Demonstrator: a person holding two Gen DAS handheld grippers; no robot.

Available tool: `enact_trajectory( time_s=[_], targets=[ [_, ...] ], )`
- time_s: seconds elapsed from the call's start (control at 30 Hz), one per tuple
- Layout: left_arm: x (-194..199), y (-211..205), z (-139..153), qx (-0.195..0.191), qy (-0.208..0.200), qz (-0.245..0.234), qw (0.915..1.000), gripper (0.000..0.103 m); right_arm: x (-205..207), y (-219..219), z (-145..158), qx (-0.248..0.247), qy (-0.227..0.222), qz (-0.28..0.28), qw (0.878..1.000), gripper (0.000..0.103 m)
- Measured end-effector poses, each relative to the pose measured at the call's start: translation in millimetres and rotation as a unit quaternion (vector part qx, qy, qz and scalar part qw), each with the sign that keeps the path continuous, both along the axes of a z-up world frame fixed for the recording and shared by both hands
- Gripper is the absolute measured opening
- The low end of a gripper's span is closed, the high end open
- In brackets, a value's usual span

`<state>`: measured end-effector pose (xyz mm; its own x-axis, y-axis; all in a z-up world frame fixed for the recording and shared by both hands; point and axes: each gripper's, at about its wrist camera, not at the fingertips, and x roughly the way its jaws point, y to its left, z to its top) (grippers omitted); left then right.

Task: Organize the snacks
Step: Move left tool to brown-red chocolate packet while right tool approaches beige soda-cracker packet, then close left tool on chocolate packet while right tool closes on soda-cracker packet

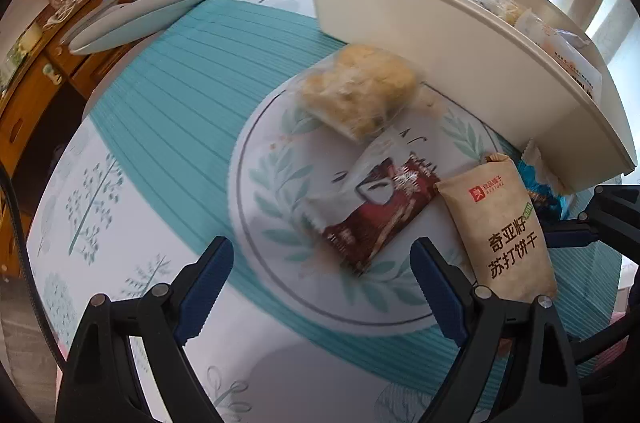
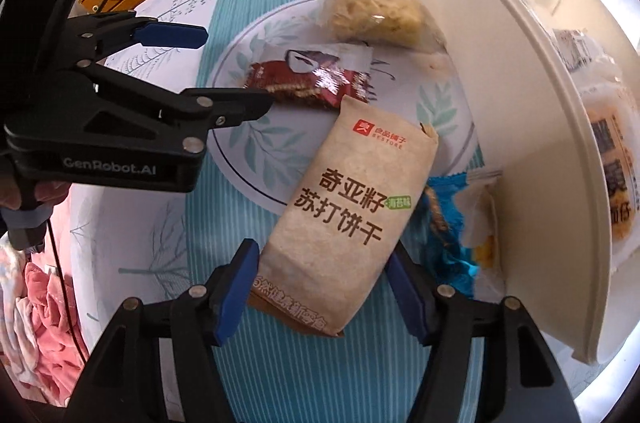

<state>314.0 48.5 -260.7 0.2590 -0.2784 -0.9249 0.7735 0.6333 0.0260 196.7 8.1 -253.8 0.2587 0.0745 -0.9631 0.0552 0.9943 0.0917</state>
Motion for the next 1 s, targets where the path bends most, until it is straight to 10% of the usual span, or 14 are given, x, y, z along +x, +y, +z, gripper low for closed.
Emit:
enact_trajectory(
  time_s=[0.57, 1.0],
  targets=[
    [0.7, -38.6, -11.2, -0.02, 0.02, -0.009, 0.9996, 0.054, -10.4, -14.3, 14.9, 0.022, 0.011, 0.024, 0.999, 0.064],
    [-29.9, 0.9, -1.6, -0.033, 0.048, 0.106, 0.9927, 0.042, -4.4, -25.1, 27.4, 0.047, 0.031, 0.016, 0.998, 0.063]
  ],
)
